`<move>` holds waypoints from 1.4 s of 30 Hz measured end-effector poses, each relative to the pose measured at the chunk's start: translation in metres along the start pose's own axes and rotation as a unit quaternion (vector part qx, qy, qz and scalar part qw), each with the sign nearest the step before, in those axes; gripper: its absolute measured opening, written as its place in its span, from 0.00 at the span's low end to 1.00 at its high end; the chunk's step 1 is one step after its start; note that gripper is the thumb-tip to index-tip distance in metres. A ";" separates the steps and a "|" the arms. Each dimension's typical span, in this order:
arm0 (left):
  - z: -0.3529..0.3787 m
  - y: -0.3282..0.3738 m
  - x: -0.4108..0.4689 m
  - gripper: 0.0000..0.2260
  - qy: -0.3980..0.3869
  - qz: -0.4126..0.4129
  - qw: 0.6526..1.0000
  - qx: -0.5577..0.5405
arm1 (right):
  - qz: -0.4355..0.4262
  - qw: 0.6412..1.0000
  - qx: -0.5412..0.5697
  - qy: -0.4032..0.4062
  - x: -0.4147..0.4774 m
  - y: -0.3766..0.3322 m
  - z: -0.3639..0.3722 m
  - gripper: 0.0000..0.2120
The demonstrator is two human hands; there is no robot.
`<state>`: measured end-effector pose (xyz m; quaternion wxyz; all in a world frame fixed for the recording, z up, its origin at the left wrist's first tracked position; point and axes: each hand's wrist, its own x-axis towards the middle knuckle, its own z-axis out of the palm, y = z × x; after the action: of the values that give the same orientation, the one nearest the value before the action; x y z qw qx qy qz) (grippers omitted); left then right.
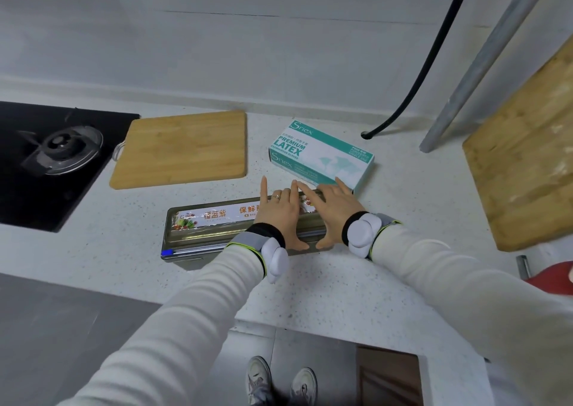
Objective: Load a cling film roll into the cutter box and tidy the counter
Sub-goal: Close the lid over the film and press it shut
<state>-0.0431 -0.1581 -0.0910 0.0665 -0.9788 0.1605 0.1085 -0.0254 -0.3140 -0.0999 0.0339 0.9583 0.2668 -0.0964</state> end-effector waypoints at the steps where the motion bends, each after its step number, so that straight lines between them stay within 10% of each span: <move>1: 0.000 0.000 0.000 0.60 0.004 0.001 1.000 0.002 | -0.001 1.000 -0.003 0.004 0.000 0.000 0.000 0.64; 35: 0.003 -0.024 -0.001 0.61 0.015 0.034 0.998 -0.050 | 0.023 0.999 -0.005 -0.036 0.004 -0.002 -0.005 0.68; 42: -0.002 -0.084 -0.023 0.40 0.081 -0.061 0.979 -0.175 | 0.067 0.991 0.115 -0.006 0.010 -0.003 -0.018 0.54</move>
<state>-0.0364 -0.0723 -0.0760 -0.1121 -0.9889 0.0837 0.0506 -0.0157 -0.3045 -0.0847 -0.0686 0.9710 0.1885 -0.1301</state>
